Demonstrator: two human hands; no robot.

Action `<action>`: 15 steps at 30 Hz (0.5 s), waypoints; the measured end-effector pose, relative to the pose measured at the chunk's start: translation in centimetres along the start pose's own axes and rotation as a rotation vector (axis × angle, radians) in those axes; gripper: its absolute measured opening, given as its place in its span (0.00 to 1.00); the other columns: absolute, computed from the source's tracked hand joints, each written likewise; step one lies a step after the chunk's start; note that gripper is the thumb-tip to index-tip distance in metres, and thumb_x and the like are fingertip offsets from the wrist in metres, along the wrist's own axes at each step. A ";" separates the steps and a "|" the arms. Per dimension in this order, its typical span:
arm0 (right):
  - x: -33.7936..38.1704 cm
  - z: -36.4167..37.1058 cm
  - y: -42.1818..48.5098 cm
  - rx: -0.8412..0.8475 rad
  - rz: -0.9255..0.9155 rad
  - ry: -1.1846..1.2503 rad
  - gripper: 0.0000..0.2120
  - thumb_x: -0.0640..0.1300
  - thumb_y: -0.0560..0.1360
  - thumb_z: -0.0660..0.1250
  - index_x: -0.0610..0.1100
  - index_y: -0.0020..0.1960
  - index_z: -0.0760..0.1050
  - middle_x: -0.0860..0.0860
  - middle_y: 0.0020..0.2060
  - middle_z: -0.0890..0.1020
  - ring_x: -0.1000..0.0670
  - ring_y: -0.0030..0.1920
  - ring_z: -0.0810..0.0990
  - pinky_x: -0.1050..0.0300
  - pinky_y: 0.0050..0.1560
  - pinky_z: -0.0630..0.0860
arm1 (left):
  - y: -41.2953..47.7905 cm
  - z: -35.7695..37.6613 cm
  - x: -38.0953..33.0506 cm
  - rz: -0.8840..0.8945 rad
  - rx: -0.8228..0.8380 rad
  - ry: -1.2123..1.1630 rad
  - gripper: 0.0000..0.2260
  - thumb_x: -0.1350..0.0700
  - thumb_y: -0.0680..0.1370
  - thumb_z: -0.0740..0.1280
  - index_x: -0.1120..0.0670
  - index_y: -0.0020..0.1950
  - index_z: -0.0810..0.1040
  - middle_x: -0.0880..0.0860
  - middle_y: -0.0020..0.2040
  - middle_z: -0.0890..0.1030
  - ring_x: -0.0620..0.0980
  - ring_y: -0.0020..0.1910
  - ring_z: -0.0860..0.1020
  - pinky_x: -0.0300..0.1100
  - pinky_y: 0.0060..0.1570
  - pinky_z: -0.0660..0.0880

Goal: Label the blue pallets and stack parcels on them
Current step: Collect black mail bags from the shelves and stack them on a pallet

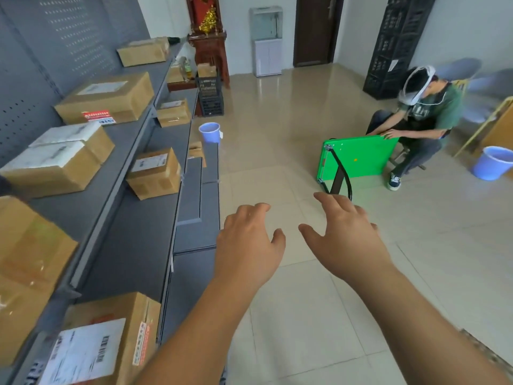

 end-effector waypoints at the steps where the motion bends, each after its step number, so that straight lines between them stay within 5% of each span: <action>1: -0.3 0.3 1.4 0.002 0.011 0.000 0.32 0.63 0.77 0.63 0.56 0.77 0.60 0.55 0.75 0.67 0.45 0.73 0.67 0.41 0.67 0.68 | 1.5 0.5 -0.1 0.008 0.007 0.001 0.22 0.44 0.81 0.64 0.46 0.75 0.69 0.48 0.71 0.73 0.54 0.69 0.70 0.52 0.64 0.72; 15: -4.3 3.5 25.9 0.127 -0.103 0.094 0.30 0.61 0.78 0.63 0.57 0.77 0.60 0.56 0.74 0.67 0.46 0.72 0.66 0.44 0.65 0.69 | 23.6 6.8 -4.0 -0.074 -0.009 0.043 0.23 0.43 0.81 0.64 0.44 0.76 0.68 0.45 0.74 0.71 0.51 0.71 0.69 0.48 0.66 0.68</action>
Point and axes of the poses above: each hand's wrist, its own y-axis towards the middle knuckle, its own z-axis out of the palm, x = y × z, the point moved 3 cm from there along y, towards the middle knuckle
